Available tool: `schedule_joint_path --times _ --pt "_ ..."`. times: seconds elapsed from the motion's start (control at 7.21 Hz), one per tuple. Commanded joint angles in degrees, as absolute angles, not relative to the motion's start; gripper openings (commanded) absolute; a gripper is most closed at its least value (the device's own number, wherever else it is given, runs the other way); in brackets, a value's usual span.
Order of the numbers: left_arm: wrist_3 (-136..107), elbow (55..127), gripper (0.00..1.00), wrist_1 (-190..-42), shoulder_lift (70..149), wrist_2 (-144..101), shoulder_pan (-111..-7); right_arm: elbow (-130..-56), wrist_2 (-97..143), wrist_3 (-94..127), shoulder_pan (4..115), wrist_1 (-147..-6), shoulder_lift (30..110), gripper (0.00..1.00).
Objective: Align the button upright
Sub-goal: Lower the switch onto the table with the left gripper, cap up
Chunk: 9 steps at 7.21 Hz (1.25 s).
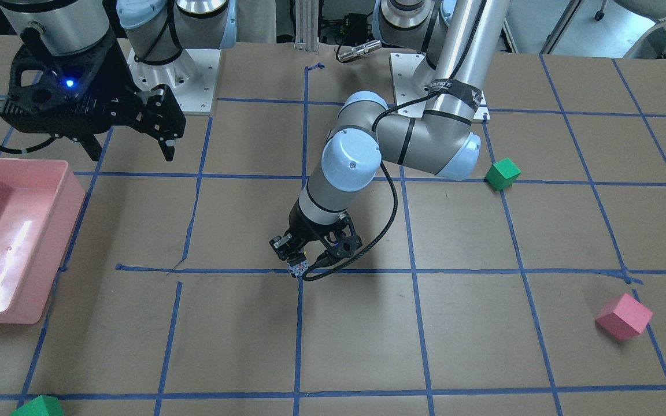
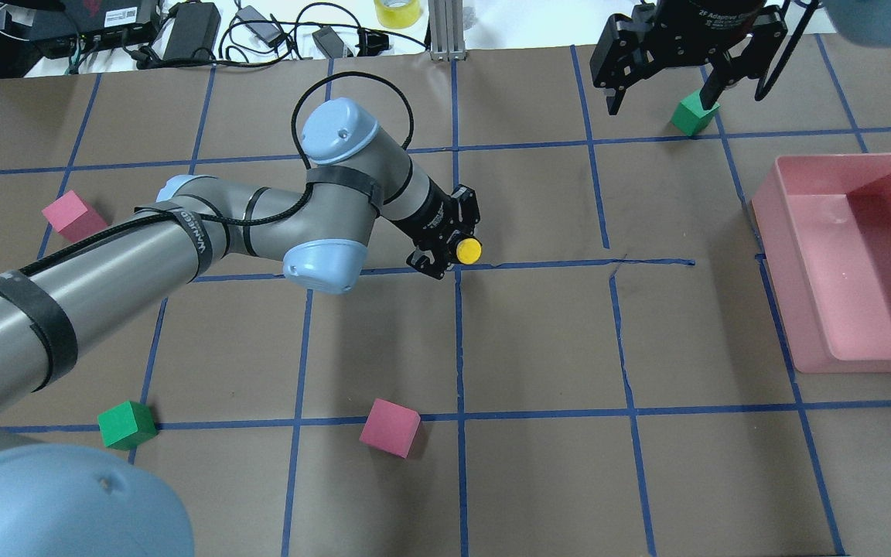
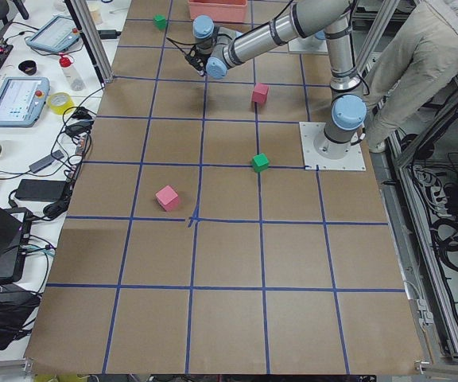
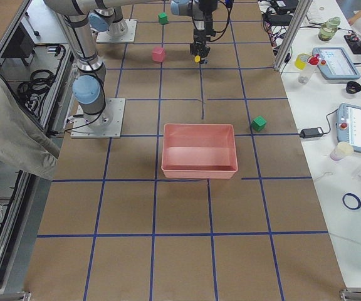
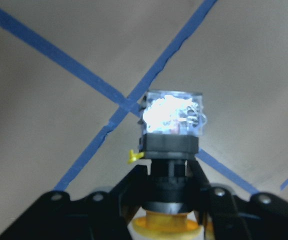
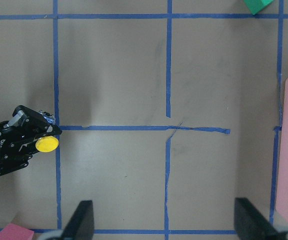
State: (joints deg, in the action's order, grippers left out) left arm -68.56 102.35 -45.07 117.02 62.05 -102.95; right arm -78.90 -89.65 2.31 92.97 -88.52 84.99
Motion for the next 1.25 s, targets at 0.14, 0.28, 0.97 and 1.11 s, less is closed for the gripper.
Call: schedule_joint_path --times 0.14,0.28,0.97,1.11 --pt "-76.0 106.4 0.00 -46.1 118.1 51.0 -99.1 -79.3 -89.6 2.3 93.0 -88.4 85.0 1.00" --pt "-76.0 107.6 0.00 -46.1 118.4 47.6 -99.1 -79.3 -89.6 2.3 93.0 -88.4 85.0 1.00" --pt "-75.1 110.9 0.00 -46.4 119.0 39.8 -96.2 -79.3 -89.6 2.4 93.0 -87.7 85.0 1.00" --pt "-75.3 110.9 0.00 -46.5 119.2 39.8 -96.2 -79.3 -89.6 2.4 93.0 -87.5 84.9 1.00"
